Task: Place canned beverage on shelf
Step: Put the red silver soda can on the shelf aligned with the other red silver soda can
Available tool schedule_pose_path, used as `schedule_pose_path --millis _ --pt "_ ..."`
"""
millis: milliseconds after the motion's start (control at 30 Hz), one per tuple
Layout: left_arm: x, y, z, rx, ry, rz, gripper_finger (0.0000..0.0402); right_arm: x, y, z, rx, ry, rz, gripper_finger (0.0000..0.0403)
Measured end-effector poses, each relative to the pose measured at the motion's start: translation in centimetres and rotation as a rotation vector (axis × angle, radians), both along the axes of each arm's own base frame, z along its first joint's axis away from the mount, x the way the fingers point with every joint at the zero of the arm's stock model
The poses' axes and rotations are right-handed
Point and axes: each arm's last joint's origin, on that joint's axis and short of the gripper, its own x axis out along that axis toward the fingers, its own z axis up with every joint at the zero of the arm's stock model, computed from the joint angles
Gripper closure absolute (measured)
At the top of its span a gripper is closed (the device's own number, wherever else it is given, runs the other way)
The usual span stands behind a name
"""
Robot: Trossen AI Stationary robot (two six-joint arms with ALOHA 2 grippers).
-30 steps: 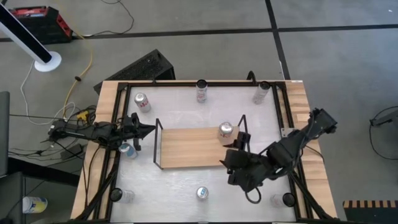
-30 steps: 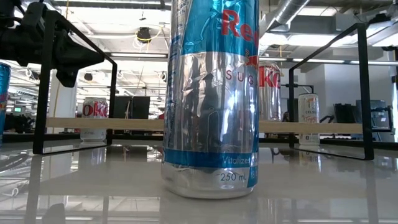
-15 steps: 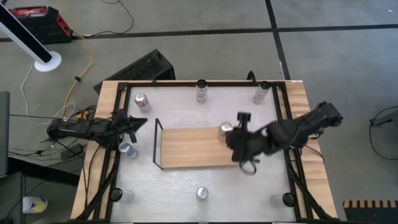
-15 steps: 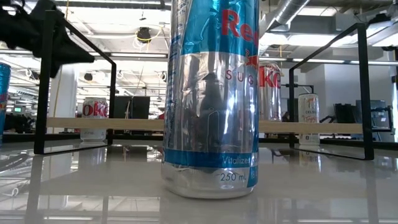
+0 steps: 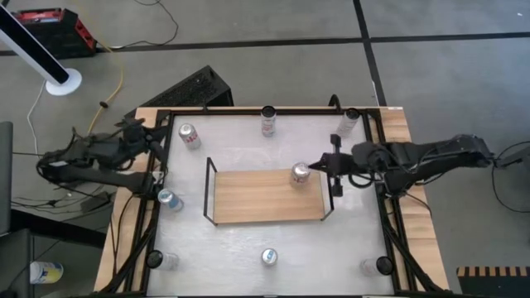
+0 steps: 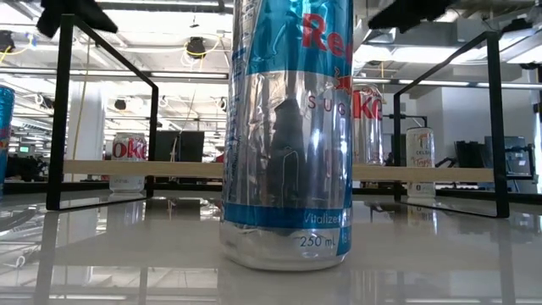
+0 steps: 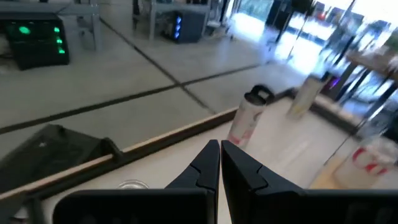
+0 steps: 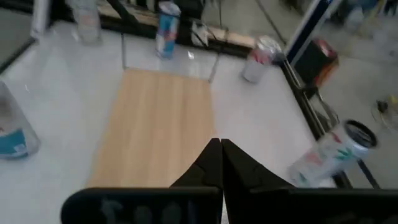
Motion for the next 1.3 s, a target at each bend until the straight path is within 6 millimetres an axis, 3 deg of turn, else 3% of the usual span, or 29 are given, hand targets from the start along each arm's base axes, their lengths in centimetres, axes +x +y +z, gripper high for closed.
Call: schedule_pose_path --millis 200,400,467,633,800,967,1300 --pt "5.1 0.6 -0.3 -0.043 0.2 0.101 0.0402 -1.6 1.7 -4.6 -0.006 -0.106 0.115 0.0382" --pt "8.8 4.2 -0.9 -0.204 0.34 0.173 0.0402 -2.9 4.2 -7.7 -0.066 -0.18 0.292 0.0381" --pt "9.3 6.0 -1.0 -0.268 0.378 0.173 0.0401 -3.1 4.7 -7.6 -0.159 -0.213 0.305 0.0381" --pt "9.2 10.3 -1.5 -0.372 0.463 0.206 0.0402 -3.6 5.2 -6.7 -0.136 -0.268 0.304 0.0381" --pt "8.7 13.3 -1.8 -0.413 0.513 0.253 0.0394 -3.6 5.1 -6.6 -0.148 -0.27 0.303 0.0381" --pt "8.4 15.3 -2.8 -0.443 0.581 0.291 0.0336 -3.4 4.6 -6.7 -0.157 -0.262 0.271 0.038" --pt "8.3 17.6 -5.2 -0.598 0.624 0.285 0.0154 -2.7 4.3 -7.7 -0.151 -0.19 0.245 0.038"
